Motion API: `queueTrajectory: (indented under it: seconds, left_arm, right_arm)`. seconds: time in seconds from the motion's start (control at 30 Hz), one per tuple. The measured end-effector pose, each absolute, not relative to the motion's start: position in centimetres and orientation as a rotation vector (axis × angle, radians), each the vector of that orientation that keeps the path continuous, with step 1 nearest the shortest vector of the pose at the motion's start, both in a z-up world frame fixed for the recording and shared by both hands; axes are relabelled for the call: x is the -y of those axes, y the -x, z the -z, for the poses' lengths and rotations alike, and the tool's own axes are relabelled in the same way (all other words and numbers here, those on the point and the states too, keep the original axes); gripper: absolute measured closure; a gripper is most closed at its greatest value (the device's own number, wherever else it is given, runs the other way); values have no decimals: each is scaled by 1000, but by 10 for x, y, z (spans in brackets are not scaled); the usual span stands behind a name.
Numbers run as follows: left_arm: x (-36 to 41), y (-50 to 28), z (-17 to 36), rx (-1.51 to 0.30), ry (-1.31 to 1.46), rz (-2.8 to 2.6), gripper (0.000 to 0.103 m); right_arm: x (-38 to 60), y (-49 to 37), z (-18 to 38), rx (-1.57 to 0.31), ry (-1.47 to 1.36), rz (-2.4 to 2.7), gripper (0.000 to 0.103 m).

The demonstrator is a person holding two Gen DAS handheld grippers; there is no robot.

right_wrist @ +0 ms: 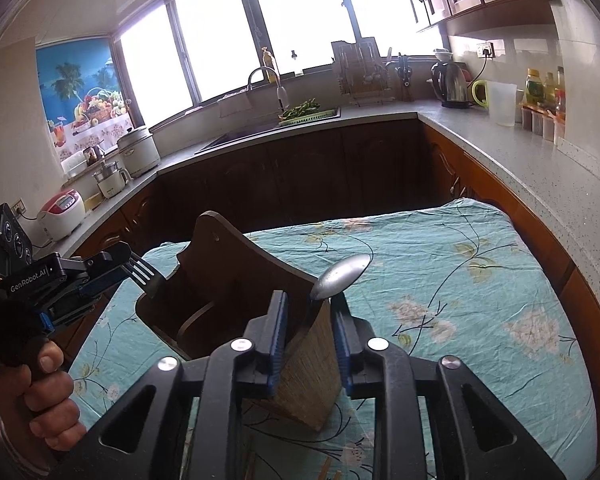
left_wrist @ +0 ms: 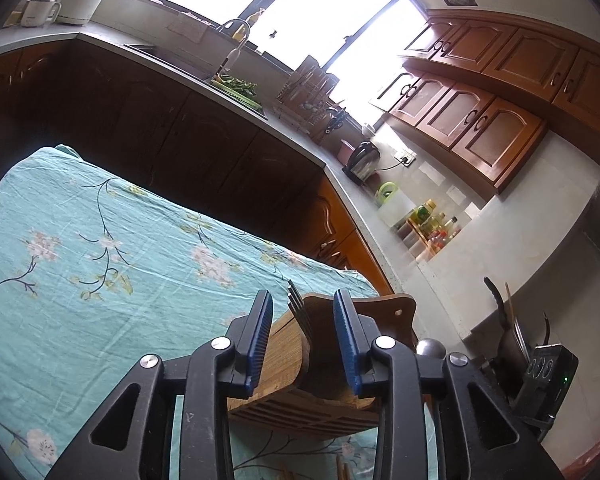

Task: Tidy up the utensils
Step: 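Open both grippers to release the utensils and withdraw from the holder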

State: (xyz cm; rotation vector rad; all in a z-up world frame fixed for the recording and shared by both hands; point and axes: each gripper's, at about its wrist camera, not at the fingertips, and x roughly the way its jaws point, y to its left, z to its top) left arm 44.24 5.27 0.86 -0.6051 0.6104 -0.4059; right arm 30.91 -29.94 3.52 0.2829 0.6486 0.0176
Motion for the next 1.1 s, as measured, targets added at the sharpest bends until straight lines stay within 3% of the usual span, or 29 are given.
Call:
queueTrajectory:
  seconds: [0.13,0.17,0.23,0.3,0.53,0.8,1.1]
  left_arm:
    - [-60,-425,-15,-593,599,382,54]
    - [-62,-418,-17,-591,593,367,43]
    - [-67,-403,-20,-578,586,339,31]
    - [-71,-386,-23,-578,570,305,18]
    - [-75,-315,-32,-579,512,243,16]
    - [-62,-230,-46,-579,418,202,15]
    - [-51,-165,-47,-602,316,181,14]
  right_arm:
    - [304,-296,-38,-636,-328,-17,48]
    - [306,-292,-39,-630,-342,-15,45]
    - [308,-281,-42,-613,-369,-17,23]
    - [308,-269,-45,-589,-388,-26,12]
    - [297,-219,-58,-512,-343,-5,2]
    - [281,-157,-69,-417,-295,6,1]
    - [262,-116,-46,-471,-272,-17,1]
